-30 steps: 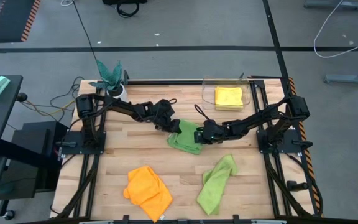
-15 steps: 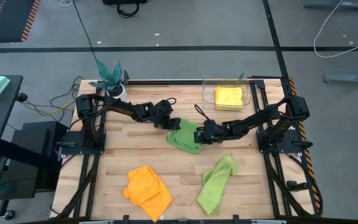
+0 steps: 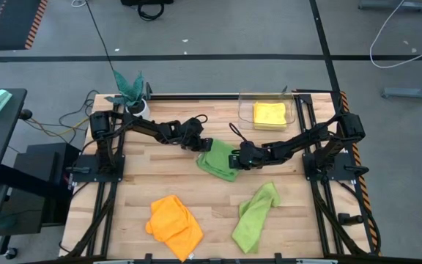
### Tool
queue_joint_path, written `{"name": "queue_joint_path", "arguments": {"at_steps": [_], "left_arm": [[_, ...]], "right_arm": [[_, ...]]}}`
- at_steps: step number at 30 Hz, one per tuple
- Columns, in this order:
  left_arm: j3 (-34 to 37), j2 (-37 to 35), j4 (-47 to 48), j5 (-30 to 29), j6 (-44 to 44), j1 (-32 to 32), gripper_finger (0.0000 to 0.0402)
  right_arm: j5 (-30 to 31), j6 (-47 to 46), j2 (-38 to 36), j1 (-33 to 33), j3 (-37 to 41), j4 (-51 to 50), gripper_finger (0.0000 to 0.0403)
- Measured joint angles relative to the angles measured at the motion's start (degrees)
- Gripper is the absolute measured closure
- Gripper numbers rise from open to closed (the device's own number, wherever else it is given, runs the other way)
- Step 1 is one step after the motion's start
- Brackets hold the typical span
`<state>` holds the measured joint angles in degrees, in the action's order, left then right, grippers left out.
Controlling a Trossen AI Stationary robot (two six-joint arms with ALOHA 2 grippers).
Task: Fold microfiber towels
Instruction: Stack the green towel on top of the yellow towel in the transparent bin
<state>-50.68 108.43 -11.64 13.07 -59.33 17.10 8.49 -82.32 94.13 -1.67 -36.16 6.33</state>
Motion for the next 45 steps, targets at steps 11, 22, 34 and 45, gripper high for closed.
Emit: {"name": "queue_joint_path", "arguments": {"at_steps": [11,22,34,45], "left_arm": [[0.04,0.07,-2.14,-0.14,4.94,-0.55,0.0391],[-1.61,-1.94,-5.16,1.13,5.14,-0.50,0.0391],[-17.77,-1.94,8.45,1.74,15.17,-0.06,0.0391],[-27.52,-1.56,13.93,1.77,16.84,4.43,0.0391]], "right_arm": [[0.79,1.57,0.00,-0.02,0.00,-0.02,0.0399],[2.32,1.57,-4.26,-0.02,-0.02,-4.77,0.0400],[7.61,1.55,-21.01,1.34,-0.02,-23.39,0.0400],[11.20,9.85,-27.06,7.08,-11.23,-46.19,0.0400]]}}
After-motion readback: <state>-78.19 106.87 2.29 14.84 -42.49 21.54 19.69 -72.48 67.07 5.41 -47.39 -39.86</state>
